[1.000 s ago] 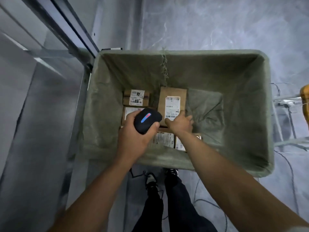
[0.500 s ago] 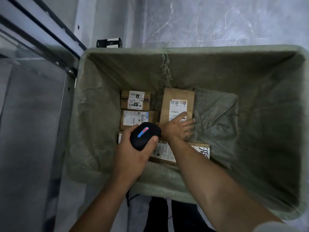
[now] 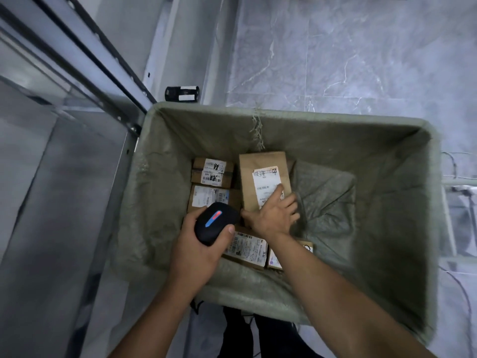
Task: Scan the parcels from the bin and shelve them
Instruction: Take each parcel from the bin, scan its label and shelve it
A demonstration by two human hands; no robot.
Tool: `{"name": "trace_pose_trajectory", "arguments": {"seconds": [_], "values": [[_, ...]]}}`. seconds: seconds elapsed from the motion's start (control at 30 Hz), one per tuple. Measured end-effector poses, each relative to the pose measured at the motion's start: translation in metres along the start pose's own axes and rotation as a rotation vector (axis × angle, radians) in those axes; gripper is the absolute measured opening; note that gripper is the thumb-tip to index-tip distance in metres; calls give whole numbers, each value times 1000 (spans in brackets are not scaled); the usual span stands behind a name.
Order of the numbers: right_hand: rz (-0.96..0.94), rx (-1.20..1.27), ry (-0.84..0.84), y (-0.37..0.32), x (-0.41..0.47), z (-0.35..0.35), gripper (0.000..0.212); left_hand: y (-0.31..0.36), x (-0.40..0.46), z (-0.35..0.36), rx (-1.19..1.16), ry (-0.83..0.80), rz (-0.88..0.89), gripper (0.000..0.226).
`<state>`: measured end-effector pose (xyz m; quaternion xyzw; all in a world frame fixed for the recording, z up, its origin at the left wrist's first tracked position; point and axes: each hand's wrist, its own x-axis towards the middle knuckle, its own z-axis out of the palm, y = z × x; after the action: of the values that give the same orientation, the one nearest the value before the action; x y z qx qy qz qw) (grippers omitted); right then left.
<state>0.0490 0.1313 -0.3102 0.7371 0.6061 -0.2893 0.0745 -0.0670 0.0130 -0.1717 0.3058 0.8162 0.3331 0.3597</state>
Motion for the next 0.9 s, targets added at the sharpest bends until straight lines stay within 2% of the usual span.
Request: {"name": "trace_pose_trajectory", "arguments": {"seconds": [0.2,0.4,0.9], "values": [[-282,-76,-5,7,-40,-33,135,8,-24,-22,-55,77,32,45],[-512,-150,26,6,-84,-68,137,9,-54,-48,-109,72,77,47],[-784,-403,265,-14,-187,-137,136,-22,-133,-136,-148,188,281,53]]}}
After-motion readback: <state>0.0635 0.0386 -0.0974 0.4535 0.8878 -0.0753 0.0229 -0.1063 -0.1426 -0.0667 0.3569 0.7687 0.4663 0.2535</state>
